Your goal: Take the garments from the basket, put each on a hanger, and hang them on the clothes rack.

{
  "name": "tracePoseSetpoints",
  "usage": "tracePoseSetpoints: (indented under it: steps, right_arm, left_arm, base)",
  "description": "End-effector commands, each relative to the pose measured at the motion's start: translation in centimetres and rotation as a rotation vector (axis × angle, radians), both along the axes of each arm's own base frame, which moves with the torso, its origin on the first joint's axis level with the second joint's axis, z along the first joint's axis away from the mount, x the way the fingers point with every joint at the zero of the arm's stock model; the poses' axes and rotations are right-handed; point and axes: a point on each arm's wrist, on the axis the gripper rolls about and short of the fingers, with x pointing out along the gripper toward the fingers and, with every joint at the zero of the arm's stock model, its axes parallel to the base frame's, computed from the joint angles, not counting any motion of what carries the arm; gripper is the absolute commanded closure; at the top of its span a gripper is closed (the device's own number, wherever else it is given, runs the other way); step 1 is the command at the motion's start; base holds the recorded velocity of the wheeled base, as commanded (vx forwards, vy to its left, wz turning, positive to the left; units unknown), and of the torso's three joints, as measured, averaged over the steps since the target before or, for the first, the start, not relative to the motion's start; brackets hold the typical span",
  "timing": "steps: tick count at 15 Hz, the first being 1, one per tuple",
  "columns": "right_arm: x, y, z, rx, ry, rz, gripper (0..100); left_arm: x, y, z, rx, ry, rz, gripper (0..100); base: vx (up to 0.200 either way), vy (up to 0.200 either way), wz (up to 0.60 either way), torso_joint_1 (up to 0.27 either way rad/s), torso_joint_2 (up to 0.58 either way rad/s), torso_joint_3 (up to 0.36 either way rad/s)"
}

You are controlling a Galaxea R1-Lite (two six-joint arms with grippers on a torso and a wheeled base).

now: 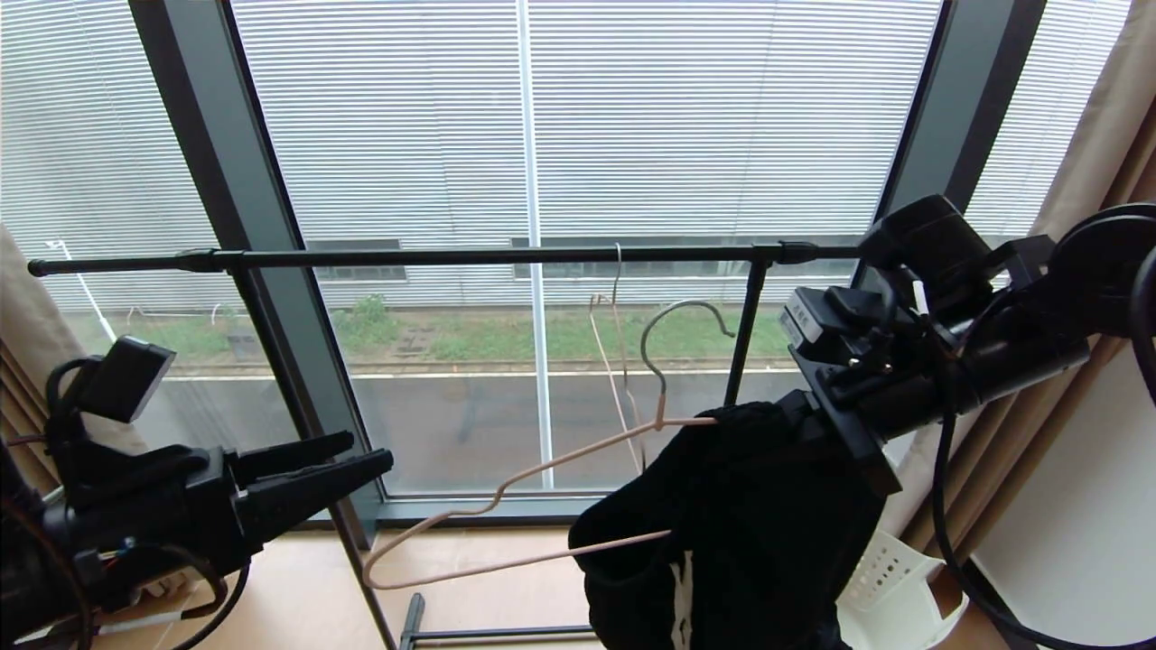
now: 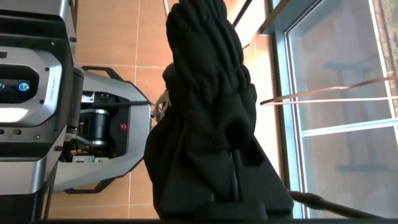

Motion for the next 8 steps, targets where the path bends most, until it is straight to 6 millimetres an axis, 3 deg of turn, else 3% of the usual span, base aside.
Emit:
tracePoseSetpoints:
  steps: [1,5,8]
  right_arm:
    - [-1.0,-0.8,1.0,0.039,-0.021,0.003,100]
    - [-1.5,-1.9,1.6,0.100,-0.013,0.007,100]
    - [-1.3,-1.8,1.6,0.164,-0.030,0.041,100]
  left_arm:
    - [5.2,0.1,-2.6,-0.002,0.148,0.019,0]
    - [8.5,-0.8,-4.9,-0.004,0.239,0.001,0]
    - [8.8,-3.0,-7.0,0.020,0.315,-0.070,0]
  base:
    - [0.000,0.000,0.00,0.000,0.00,0.000]
    - [0.000,0.000,0.00,0.000,0.00,0.000]
    - [0.000,0.000,0.00,0.000,0.00,0.000]
